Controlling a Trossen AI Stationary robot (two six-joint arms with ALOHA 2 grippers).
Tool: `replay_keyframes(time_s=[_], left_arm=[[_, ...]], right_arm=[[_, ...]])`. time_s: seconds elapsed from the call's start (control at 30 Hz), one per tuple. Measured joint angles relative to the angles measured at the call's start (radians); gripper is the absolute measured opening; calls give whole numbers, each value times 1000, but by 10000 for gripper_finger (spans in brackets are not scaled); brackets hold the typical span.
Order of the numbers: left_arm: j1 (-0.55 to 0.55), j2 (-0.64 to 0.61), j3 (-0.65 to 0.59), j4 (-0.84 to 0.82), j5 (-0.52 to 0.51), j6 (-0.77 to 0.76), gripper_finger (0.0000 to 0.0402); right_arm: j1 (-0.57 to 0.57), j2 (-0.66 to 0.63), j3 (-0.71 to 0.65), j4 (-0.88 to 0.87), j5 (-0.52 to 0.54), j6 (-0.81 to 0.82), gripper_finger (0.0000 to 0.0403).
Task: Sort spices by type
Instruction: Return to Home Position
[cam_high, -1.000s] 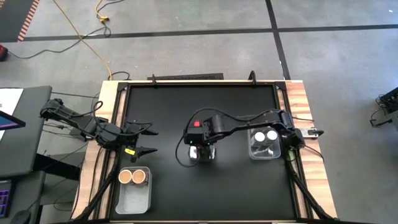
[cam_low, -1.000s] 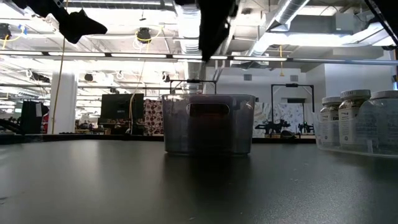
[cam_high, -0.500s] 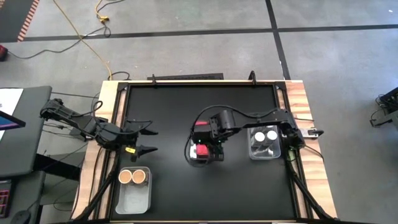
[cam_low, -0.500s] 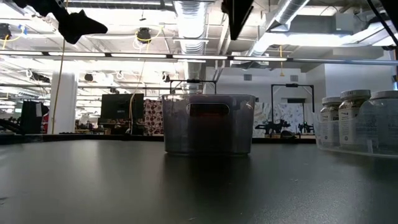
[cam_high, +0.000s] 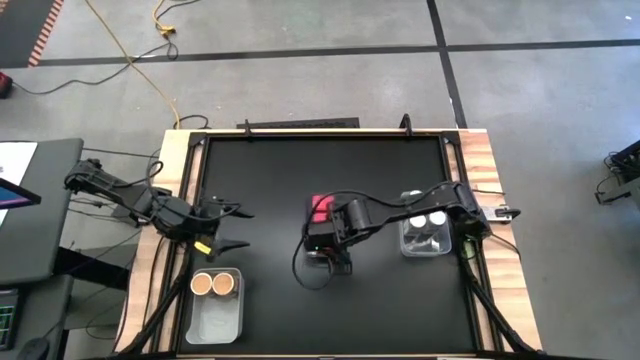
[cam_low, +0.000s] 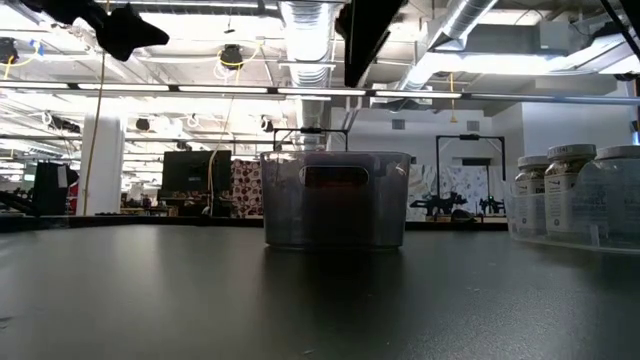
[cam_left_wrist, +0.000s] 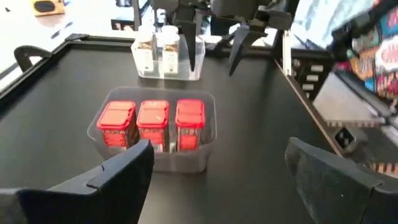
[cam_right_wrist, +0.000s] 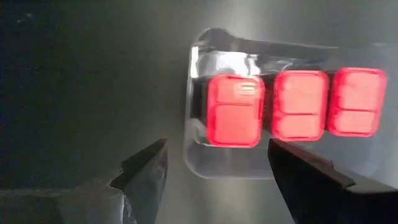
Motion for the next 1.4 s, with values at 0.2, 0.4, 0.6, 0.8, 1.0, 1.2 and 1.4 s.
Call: replay_keyframes(time_s=[0.2, 0.4, 0.6, 0.8, 1.0, 1.2, 1.4], left_arm=[[0, -101, 0, -119, 35, 47, 345], [0, -225, -27, -149, 39, 107, 345], [0, -350, -201, -43, 92, 123, 345], [0, -513, -321, 81, 181, 179, 345], [45, -542, -364, 97, 155, 225, 345], [130, -549, -392, 190, 201, 256, 345], [225, -549, -437, 221, 281, 234, 345]], right_arm=[[10, -15, -85, 115, -3, 8, 306], [24, -129, -287, 353, -4, 37, 306], [41, -302, -588, 629, -4, 91, 306], [56, -496, -852, 871, -5, 123, 306], [47, -632, -1006, 1039, -6, 149, 306], [37, -671, -1064, 1066, -6, 148, 306], [36, -669, -1064, 1067, -5, 137, 306]])
